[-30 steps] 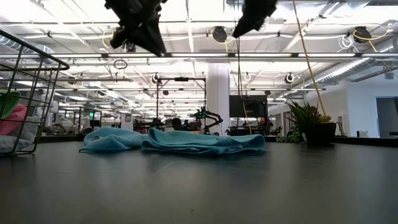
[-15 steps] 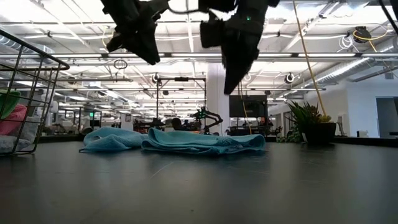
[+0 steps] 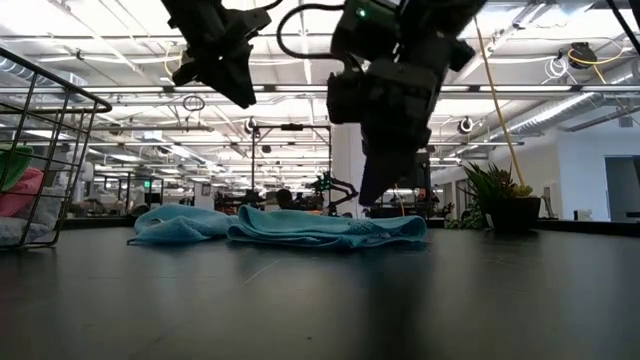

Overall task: Fold microfiber towels
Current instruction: Fold the right blue microfiber cloth

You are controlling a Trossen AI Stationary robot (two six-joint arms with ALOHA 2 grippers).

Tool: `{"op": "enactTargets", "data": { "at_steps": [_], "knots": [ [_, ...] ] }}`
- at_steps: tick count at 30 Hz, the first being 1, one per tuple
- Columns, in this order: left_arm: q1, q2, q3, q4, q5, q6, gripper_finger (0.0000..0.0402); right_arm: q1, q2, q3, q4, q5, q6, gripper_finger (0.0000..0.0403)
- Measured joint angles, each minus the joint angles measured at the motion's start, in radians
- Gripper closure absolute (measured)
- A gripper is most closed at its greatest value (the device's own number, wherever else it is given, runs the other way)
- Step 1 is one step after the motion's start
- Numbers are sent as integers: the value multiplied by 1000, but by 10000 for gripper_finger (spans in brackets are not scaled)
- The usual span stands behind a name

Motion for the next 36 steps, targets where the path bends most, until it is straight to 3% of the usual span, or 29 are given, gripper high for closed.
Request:
{"op": "enactTargets", "data": {
  "at_steps": [6, 10, 20, 27, 31, 36],
  "knots": [
    [0, 0, 0, -1, 1, -5, 330, -10, 0, -121, 191, 9, 58, 403],
    [0, 0, 0, -2, 2, -5, 330, -10, -1, -177, 201, 30, 75, 403],
    [0, 1, 0, -2, 43, -19, 330, 23, -26, -213, -15, -58, -54, 403],
    [-1, 23, 1, 9, 53, -30, 330, 28, -146, -223, -193, -42, -214, 403],
    [-13, 48, 1, 45, 61, -43, 330, 25, -255, -218, -165, -16, -147, 403],
    [-62, 128, 1, 127, 84, -75, 330, 30, -395, -219, -145, 96, -21, 403]
  ]
}}
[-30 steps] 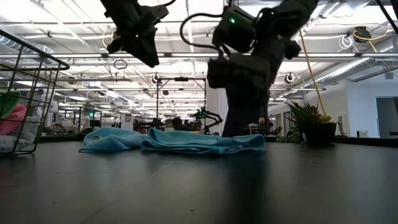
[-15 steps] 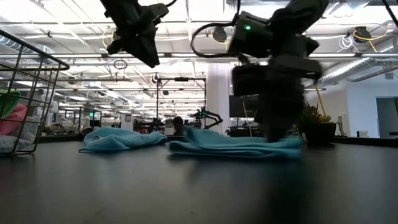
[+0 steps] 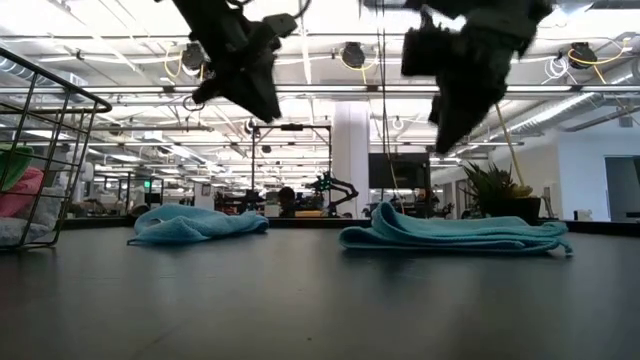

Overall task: Fold microfiber towels
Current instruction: Fold the right blue microfiber cloth

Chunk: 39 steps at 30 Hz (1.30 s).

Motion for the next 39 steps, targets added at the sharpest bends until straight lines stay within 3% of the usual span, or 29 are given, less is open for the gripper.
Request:
{"op": "enactTargets", "data": {
  "at_steps": [4, 8, 16, 25, 39],
  "knots": [
    [-37, 83, 0, 77, 34, -24, 330, 0, -91, 1, -27, 89, 58, 403],
    [-44, 115, -1, 107, 83, -48, 330, 1, -103, 2, -94, 88, 78, 403],
    [-43, 109, -1, 116, 86, -49, 330, 19, 54, 1, -108, 63, 94, 403],
    [-43, 108, -1, 128, 82, -37, 330, -3, 255, 1, 6, 63, 70, 403],
    [-43, 108, -1, 93, 82, -62, 330, -23, 313, 3, 277, 63, 20, 403]
  ]
}}
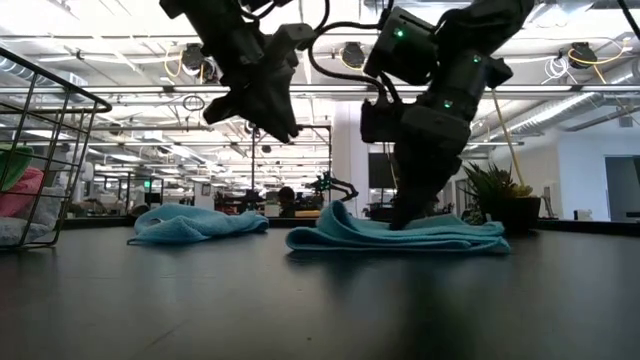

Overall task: Fold microfiber towels
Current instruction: Fold the right blue microfiber cloth

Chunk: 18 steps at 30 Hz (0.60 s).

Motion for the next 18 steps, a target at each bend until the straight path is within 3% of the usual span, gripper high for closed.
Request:
{"op": "enactTargets", "data": {
  "at_steps": [7, 18],
  "knots": [
    [-28, 0, 0, -121, -9, -106, 330, 4, -93, 5, -31, 0, 17, 403],
    [-194, 9, 0, -60, -27, -334, 330, 3, -372, 6, -179, 124, 7, 403]
  ]
}}
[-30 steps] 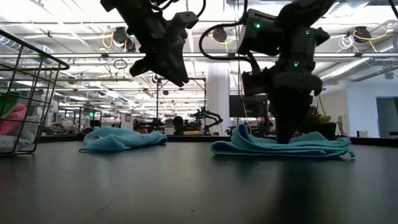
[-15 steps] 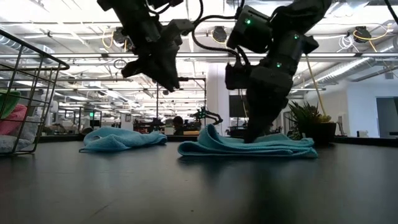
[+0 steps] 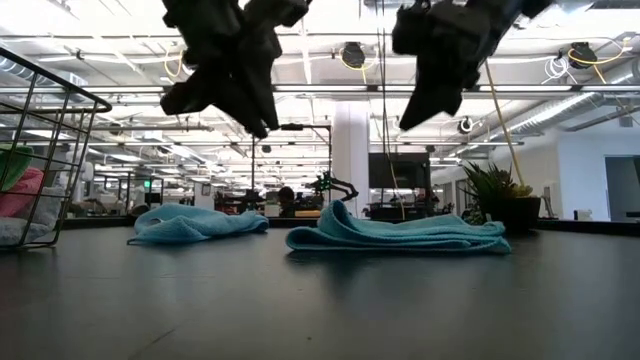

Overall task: Fold microfiber towels
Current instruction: Fold the right blue microfiber cloth

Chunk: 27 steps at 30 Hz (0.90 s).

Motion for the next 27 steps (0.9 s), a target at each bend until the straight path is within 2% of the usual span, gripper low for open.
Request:
{"op": "enactTargets", "data": {
  "at_steps": [4, 9, 15, 20, 24, 27],
  "knots": [
    [-4, 0, 0, 80, 23, 69, 330, 0, -42, 0, -22, 13, -24, 403],
    [16, 0, 0, 103, 35, 179, 329, 0, -51, 0, -26, 18, -71, 403],
    [45, 29, 1, 128, 223, 286, 322, 0, -50, 0, -38, 41, -78, 403],
    [46, 141, 2, 193, 359, 311, 267, 3, -50, 0, -55, 62, -77, 403],
    [51, 254, -1, 303, 440, 211, 211, 11, -50, 0, -77, 77, -72, 403],
    [64, 290, 0, 408, 472, 134, 184, 13, -50, 0, -92, 82, -70, 403]
  ]
}}
